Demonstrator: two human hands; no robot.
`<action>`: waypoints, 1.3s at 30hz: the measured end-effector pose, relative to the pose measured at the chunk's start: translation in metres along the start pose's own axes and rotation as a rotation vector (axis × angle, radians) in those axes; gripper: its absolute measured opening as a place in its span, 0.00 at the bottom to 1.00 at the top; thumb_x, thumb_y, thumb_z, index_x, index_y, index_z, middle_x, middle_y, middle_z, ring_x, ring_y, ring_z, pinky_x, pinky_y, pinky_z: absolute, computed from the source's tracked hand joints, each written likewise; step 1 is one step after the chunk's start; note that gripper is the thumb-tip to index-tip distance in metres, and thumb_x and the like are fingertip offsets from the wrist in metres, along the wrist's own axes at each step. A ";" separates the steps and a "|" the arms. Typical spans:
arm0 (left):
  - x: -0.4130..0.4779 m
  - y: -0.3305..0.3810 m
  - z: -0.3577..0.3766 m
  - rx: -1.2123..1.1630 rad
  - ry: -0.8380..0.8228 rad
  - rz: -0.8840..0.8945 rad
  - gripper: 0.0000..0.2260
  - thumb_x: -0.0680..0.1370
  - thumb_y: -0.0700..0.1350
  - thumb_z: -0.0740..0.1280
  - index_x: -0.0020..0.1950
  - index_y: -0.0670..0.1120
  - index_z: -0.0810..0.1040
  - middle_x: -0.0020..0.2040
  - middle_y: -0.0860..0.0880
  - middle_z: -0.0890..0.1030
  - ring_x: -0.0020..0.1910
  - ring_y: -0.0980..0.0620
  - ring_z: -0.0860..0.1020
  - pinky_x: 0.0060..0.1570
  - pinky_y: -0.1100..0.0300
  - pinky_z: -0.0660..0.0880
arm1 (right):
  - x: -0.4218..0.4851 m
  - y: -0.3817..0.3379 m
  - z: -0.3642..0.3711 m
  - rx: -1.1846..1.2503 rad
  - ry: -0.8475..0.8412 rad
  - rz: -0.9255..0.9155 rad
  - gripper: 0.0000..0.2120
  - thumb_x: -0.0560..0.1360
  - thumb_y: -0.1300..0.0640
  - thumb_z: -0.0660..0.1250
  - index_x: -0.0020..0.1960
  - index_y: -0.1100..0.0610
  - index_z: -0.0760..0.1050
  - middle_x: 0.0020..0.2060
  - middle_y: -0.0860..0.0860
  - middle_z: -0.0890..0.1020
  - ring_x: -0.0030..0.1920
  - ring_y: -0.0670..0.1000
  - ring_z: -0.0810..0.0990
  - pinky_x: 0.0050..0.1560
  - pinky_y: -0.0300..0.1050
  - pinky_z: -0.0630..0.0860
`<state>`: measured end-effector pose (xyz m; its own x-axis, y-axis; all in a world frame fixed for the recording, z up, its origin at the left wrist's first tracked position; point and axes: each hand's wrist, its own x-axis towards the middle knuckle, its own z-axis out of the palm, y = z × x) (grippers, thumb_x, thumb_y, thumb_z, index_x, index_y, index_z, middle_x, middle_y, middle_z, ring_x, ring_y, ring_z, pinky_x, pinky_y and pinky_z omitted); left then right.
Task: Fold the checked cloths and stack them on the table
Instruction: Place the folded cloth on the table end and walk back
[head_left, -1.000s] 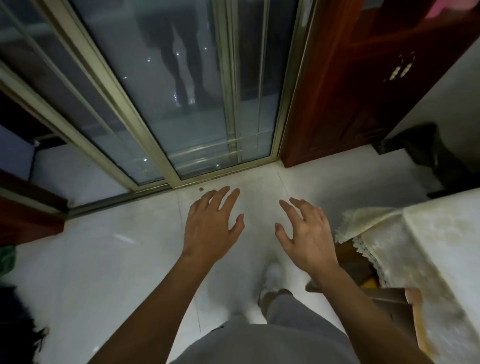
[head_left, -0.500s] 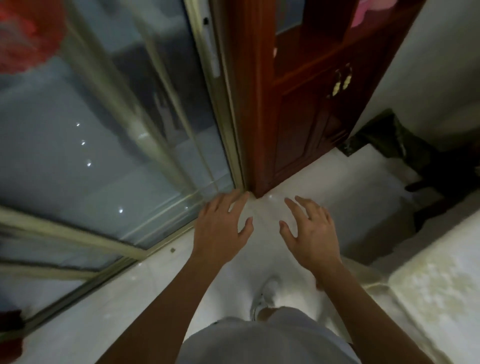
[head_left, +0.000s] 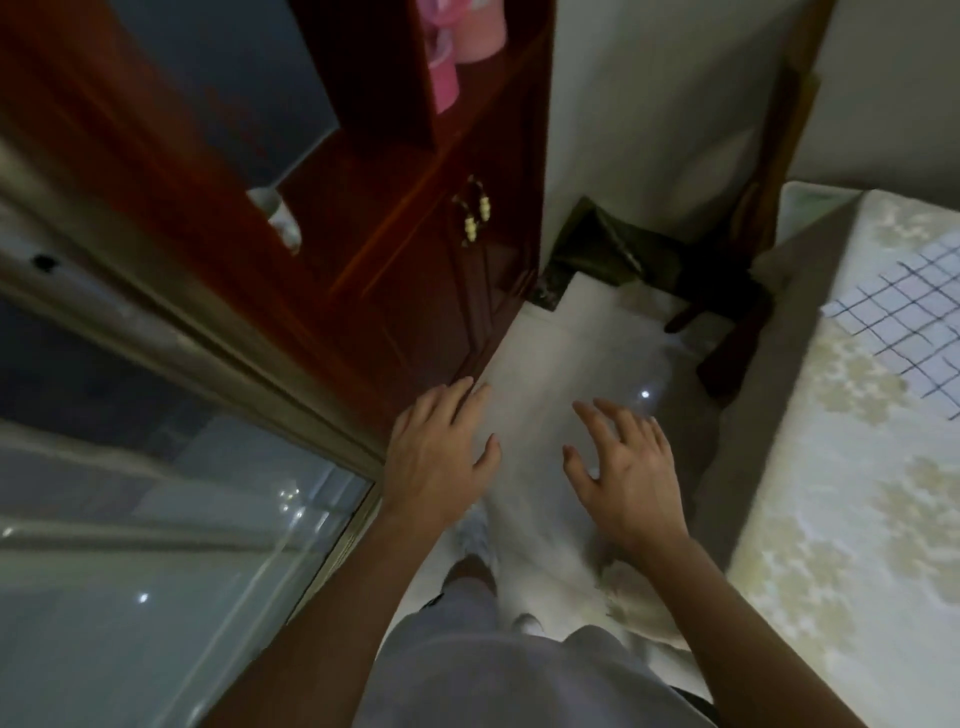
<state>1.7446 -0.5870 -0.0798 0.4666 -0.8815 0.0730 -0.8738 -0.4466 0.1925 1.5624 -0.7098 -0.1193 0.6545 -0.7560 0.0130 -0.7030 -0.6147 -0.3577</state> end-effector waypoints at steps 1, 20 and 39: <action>0.016 0.001 0.002 -0.002 -0.016 0.028 0.25 0.75 0.55 0.60 0.70 0.48 0.75 0.68 0.48 0.77 0.64 0.45 0.75 0.57 0.48 0.75 | 0.010 0.004 -0.001 0.000 0.011 0.025 0.27 0.78 0.40 0.57 0.73 0.51 0.71 0.68 0.54 0.75 0.68 0.57 0.73 0.72 0.62 0.65; 0.371 0.026 0.035 -0.039 -0.153 0.474 0.27 0.77 0.57 0.57 0.74 0.48 0.72 0.70 0.48 0.75 0.67 0.47 0.72 0.62 0.48 0.72 | 0.250 0.062 -0.032 -0.013 0.141 0.496 0.29 0.78 0.38 0.53 0.73 0.51 0.70 0.70 0.55 0.74 0.71 0.59 0.71 0.73 0.64 0.64; 0.560 0.246 0.129 -0.021 -0.301 1.027 0.27 0.78 0.58 0.61 0.76 0.51 0.68 0.72 0.49 0.72 0.70 0.49 0.71 0.66 0.50 0.70 | 0.322 0.259 -0.068 0.032 0.339 0.963 0.28 0.76 0.41 0.56 0.72 0.52 0.72 0.68 0.54 0.75 0.67 0.57 0.73 0.69 0.61 0.68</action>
<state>1.7739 -1.2104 -0.1174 -0.5464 -0.8368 -0.0348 -0.8252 0.5308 0.1931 1.5719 -1.1281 -0.1441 -0.3014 -0.9530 -0.0309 -0.8781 0.2900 -0.3805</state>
